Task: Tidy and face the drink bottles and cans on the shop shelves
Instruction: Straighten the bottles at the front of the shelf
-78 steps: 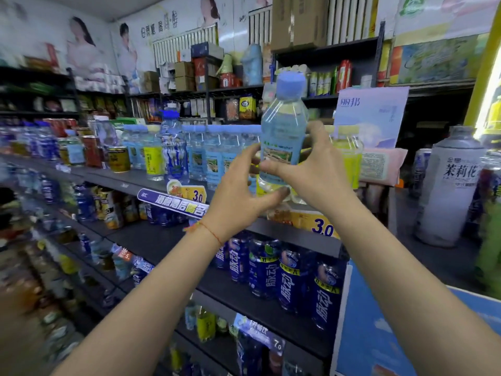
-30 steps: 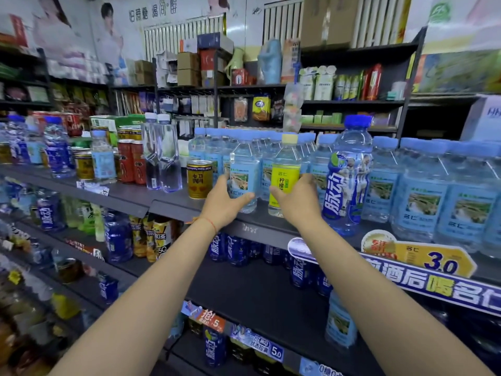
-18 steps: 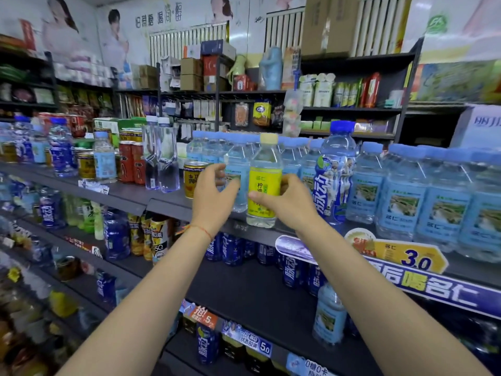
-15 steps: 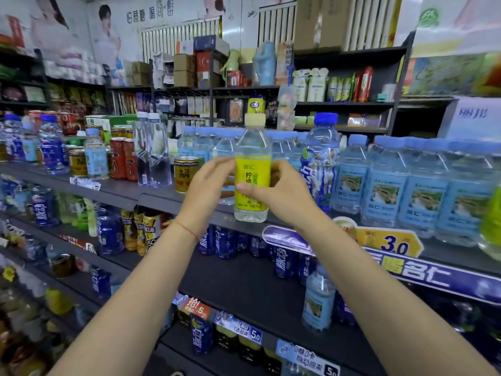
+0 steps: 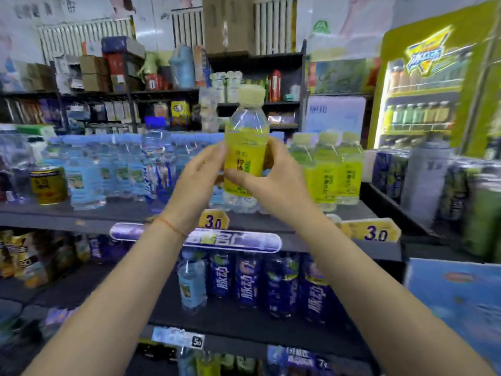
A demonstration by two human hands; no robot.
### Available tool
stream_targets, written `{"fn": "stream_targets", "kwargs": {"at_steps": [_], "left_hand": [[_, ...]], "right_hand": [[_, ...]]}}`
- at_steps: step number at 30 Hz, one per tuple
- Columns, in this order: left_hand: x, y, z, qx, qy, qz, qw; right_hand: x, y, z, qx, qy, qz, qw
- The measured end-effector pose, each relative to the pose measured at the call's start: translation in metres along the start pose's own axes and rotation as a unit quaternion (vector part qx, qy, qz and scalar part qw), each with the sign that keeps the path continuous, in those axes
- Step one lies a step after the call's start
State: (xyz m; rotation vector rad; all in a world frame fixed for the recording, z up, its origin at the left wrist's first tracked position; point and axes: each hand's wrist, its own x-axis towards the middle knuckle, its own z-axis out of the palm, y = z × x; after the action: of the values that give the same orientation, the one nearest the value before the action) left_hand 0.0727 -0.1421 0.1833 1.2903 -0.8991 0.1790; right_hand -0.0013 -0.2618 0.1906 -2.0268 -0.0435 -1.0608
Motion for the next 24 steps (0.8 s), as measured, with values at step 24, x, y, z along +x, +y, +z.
{"fn": "stream_targets", "kwargs": {"at_steps": [24], "left_hand": [[-0.007,-0.069,0.177,0.49,0.102,0.088,0.861]], "right_hand": [[0.027,0.143,-0.157,-0.187,-0.005,0.155,0.97]]}}
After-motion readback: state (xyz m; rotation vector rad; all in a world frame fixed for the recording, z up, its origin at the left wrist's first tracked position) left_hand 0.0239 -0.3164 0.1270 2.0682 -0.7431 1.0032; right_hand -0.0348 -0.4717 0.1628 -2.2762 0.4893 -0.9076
